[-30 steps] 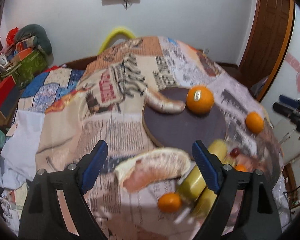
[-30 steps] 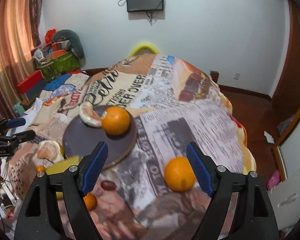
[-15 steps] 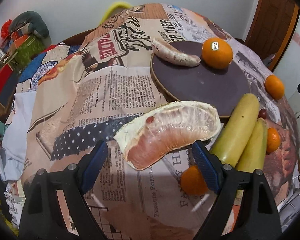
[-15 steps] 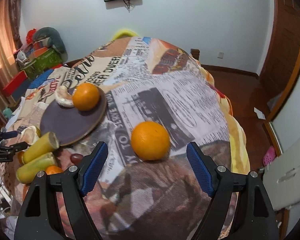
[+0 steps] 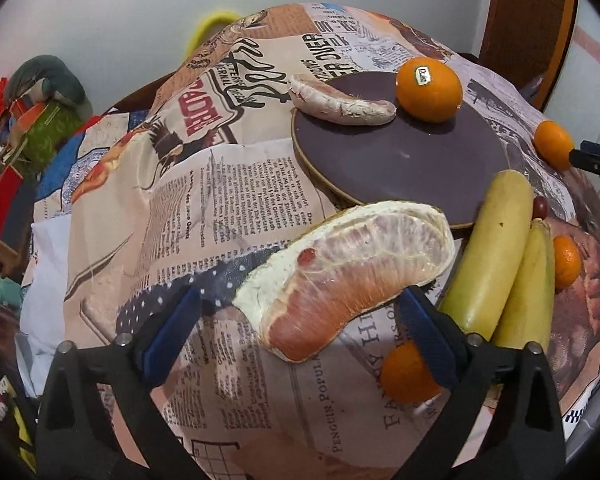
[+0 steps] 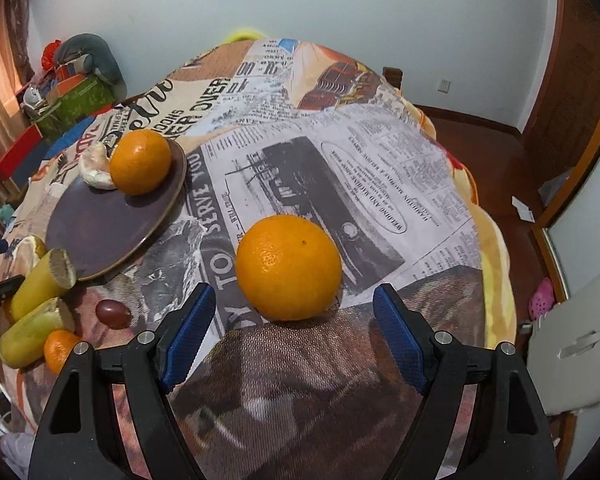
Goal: Organize fruits
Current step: 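Grasp the second large orange with the right tool while the left approaches the corn cobs, then grasp a yellow corn cob with the left tool while the right lifts the orange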
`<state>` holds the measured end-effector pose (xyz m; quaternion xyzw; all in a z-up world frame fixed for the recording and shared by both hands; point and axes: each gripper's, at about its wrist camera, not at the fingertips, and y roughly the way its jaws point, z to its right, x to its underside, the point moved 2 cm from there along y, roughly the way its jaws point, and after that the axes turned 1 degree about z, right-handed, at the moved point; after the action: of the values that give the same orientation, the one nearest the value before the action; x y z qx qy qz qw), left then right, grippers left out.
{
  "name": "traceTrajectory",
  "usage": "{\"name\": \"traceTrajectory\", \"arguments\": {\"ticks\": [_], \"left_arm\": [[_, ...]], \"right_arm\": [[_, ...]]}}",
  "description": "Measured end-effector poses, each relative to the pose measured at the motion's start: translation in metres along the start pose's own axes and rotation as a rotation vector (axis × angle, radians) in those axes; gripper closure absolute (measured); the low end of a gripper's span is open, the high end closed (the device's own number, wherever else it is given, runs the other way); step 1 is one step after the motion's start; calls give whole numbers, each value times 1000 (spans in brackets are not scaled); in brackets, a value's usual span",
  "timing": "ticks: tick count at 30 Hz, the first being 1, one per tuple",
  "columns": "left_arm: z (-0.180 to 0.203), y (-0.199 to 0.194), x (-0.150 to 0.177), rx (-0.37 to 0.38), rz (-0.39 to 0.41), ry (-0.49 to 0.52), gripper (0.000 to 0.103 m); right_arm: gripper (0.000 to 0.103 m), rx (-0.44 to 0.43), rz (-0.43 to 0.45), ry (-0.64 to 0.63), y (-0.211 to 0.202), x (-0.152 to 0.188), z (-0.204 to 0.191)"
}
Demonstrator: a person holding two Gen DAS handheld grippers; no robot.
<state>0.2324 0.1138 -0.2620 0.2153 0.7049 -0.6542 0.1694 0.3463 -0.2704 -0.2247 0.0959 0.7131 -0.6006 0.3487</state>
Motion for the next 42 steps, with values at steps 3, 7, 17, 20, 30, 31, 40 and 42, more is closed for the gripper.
{"name": "traceTrajectory", "arguments": {"ticks": [3, 7, 17, 20, 30, 31, 40, 42], "left_arm": [[-6, 3, 2, 51, -1, -36, 0], [-10, 2, 8, 95, 33, -73, 8], [-5, -11, 16, 121, 74, -129, 40], [-14, -16, 20, 109, 75, -172, 64], [-31, -26, 32, 115, 16, -237, 84], [-31, -28, 30, 114, 16, -229, 72], [6, -51, -2, 176, 69, -118, 36], [18, -53, -5, 193, 77, -97, 36]], "right_arm": [[24, 1, -8, 4, 6, 1, 0], [24, -3, -14, 23, 14, 0, 3], [43, -43, -19, 46, 25, -1, 1], [43, -32, -14, 26, 22, 2, -2], [43, -107, -23, 54, -2, 19, -7], [43, -114, -28, 55, -3, 21, -8], [43, -132, -23, 63, -13, 24, -9], [43, -142, -24, 68, -15, 25, -10]]}}
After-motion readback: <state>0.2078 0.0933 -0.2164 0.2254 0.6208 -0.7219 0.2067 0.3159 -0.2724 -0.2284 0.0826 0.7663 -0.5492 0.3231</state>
